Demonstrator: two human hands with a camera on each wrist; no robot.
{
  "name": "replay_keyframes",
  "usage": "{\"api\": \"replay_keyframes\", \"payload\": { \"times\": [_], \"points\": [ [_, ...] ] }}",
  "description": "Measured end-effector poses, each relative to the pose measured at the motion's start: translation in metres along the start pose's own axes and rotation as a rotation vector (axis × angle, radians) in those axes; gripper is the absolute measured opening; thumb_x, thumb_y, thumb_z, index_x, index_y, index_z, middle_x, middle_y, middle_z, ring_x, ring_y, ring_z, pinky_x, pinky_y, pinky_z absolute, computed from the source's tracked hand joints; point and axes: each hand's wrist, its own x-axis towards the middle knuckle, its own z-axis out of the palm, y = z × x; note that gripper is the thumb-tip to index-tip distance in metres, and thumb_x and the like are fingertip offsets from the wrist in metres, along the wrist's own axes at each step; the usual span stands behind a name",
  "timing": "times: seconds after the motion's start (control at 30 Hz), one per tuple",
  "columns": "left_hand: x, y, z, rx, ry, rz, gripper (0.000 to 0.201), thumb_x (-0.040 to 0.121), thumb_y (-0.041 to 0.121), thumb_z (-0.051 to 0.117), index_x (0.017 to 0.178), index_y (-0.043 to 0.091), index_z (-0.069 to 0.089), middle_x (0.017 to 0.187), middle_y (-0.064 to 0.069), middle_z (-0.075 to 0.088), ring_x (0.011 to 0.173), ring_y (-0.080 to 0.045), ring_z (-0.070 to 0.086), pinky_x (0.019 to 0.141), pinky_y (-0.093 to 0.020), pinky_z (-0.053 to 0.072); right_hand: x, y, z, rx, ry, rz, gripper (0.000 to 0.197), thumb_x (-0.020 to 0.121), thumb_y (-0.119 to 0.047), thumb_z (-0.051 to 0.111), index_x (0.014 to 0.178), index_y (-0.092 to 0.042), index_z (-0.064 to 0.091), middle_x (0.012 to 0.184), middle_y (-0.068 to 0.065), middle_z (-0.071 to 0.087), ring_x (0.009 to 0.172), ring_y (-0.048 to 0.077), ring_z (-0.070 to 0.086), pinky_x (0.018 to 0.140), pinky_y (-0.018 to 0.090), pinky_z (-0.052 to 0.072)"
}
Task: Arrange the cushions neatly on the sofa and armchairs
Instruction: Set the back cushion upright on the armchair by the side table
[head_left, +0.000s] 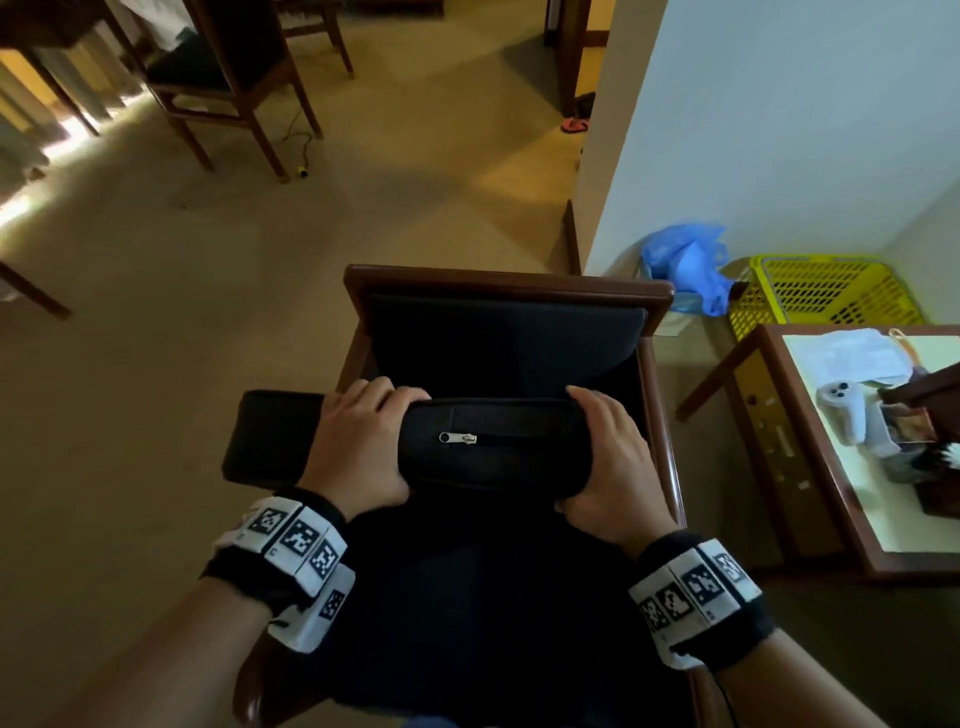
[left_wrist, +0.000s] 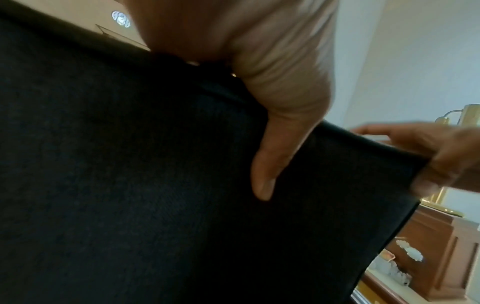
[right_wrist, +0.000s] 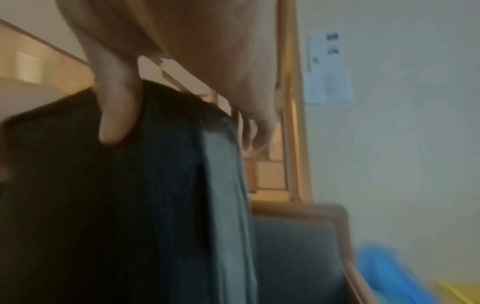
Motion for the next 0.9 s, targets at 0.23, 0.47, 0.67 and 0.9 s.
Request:
{"api": "replay_keyframes", "payload": {
  "times": [0.23,0.47,0.67,0.9],
  "points": [
    [-0.027,0.007,0.006,-0.028,-0.013,-0.048,0.093,0.054,0.044,0.075,0.139,0.029,0.041,0.127,0.001,0.047,0.119,-0.022,0.048,0.095,-0.041,0.034,0.026,-0.085,0.049,-0.514,-0.288,-0.116,0.103,0.057,-0.046,0.071,0.145,-0.017,0.026,0.134,0.008,0.043,0.127,0.031,0.039,0.113,0.059,0.015],
    [-0.061,-0.079,-0.021,0.156,-0.226,-0.084,0.120,0.036,0.067,0.075,0.143,0.028,0.036,0.136,0.004,0.047,0.121,-0.022,0.048,0.092,-0.046,0.036,-0.001,-0.070,0.064,-0.541,-0.132,-0.199,0.095,0.040,-0.047,0.069,0.127,-0.017,0.047,0.108,0.003,0.054,0.099,0.027,0.054,0.097,0.052,0.038],
    [-0.064,-0.081,-0.026,0.074,-0.187,-0.079,0.089,0.037,0.051,0.082,0.118,0.034,0.049,0.104,0.010,0.060,0.093,-0.019,0.063,0.080,-0.039,0.033,-0.005,-0.066,0.058,-0.474,-0.067,-0.188,0.073,0.042,-0.040,0.067,0.111,-0.020,0.058,0.096,-0.003,0.058,0.088,0.026,0.057,0.085,0.046,0.040],
    [-0.007,0.007,-0.104,0.149,-0.045,0.201,0.055,0.046,0.041,0.074,0.097,0.024,0.067,0.084,0.010,0.065,0.076,-0.016,0.062,0.076,-0.033,0.027,0.001,-0.032,-0.041,-0.283,0.040,-0.121,0.078,0.032,-0.032,0.069,0.108,-0.025,0.061,0.097,-0.009,0.062,0.094,0.027,0.061,0.078,0.037,0.032]
  ]
}}
